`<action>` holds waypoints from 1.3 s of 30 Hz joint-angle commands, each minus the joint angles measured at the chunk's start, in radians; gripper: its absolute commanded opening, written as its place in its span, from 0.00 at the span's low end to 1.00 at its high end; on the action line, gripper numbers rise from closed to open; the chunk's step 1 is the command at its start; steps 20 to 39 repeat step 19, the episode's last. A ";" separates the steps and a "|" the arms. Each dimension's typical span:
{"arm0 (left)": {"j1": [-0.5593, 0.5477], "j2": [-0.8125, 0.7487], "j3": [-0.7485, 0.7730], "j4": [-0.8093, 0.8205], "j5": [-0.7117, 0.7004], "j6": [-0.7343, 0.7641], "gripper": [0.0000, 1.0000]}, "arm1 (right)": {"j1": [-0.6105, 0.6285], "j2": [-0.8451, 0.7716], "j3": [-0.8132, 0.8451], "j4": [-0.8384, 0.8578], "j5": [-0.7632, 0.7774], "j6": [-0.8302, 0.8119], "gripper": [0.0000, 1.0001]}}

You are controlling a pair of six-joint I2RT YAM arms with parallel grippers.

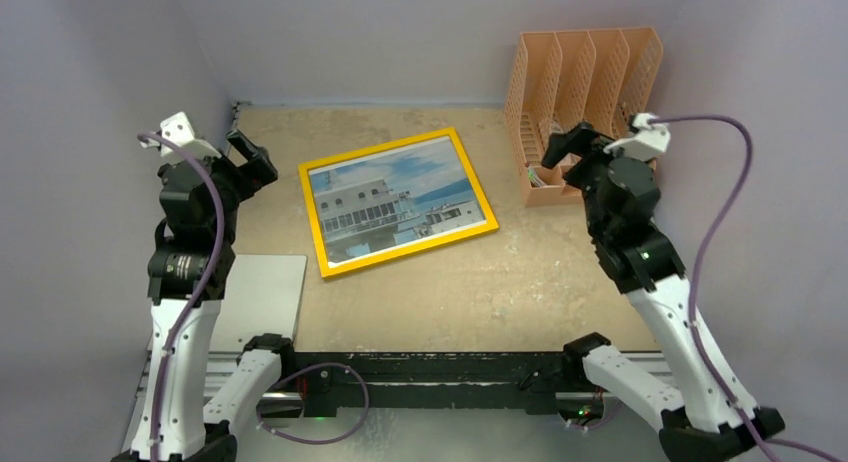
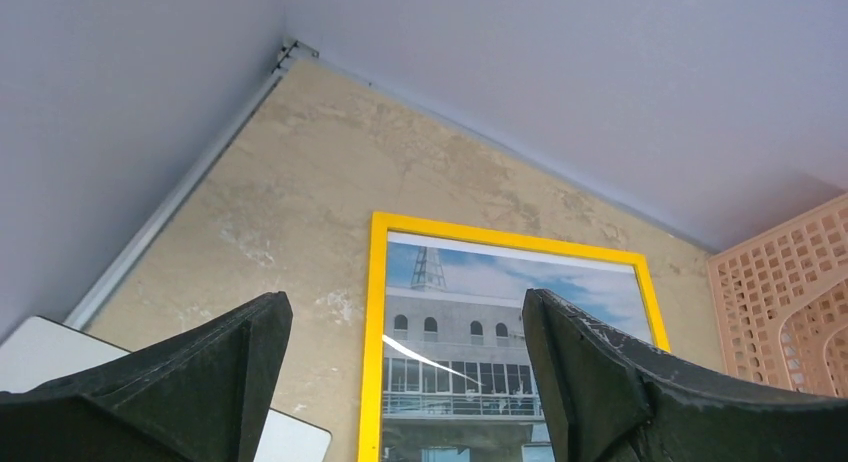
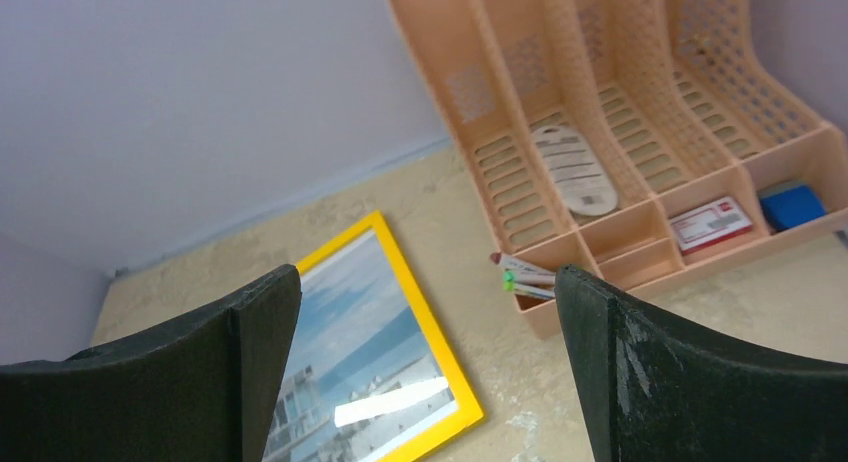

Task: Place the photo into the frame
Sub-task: Reset both arms

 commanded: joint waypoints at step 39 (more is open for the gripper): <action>-0.001 -0.106 0.221 -0.282 0.003 0.108 0.94 | -0.001 -0.238 0.090 -0.242 0.265 0.129 0.99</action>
